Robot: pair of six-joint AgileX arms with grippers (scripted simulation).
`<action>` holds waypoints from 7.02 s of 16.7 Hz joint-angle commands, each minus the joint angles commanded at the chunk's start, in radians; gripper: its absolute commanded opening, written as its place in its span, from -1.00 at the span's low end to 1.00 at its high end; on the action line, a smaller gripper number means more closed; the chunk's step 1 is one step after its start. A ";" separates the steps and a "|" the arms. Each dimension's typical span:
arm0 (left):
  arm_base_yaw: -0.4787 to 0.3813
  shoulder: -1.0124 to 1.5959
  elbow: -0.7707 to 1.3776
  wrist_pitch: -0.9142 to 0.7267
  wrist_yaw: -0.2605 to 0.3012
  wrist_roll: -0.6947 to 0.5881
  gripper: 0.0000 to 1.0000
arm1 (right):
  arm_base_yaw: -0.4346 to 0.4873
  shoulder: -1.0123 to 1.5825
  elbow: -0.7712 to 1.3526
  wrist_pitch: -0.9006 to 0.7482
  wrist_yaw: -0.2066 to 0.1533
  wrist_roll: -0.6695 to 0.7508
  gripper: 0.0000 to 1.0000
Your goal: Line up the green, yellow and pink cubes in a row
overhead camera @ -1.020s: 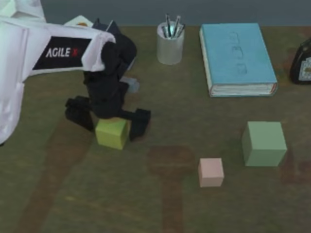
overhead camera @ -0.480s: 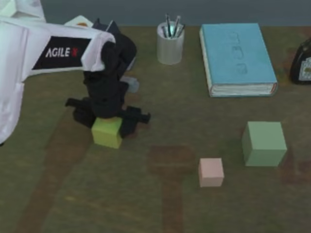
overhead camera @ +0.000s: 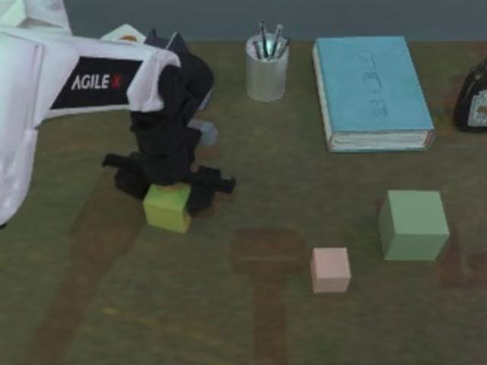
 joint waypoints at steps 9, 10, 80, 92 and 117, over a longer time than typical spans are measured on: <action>0.002 -0.043 0.045 -0.081 -0.003 0.004 -1.00 | 0.000 0.000 0.000 0.000 0.000 0.000 1.00; 0.003 -0.056 0.065 -0.117 -0.003 0.004 -1.00 | 0.000 0.000 0.000 0.000 0.000 0.000 1.00; -0.403 -0.109 0.103 -0.213 -0.014 -0.712 1.00 | 0.000 0.000 0.000 0.000 0.000 0.000 1.00; -0.341 -0.247 0.068 -0.236 -0.019 -0.694 1.00 | 0.023 0.093 0.088 -0.061 -0.004 0.021 1.00; 0.441 -2.291 -1.578 0.833 -0.005 0.112 1.00 | 0.313 1.947 1.428 -1.040 0.001 0.333 1.00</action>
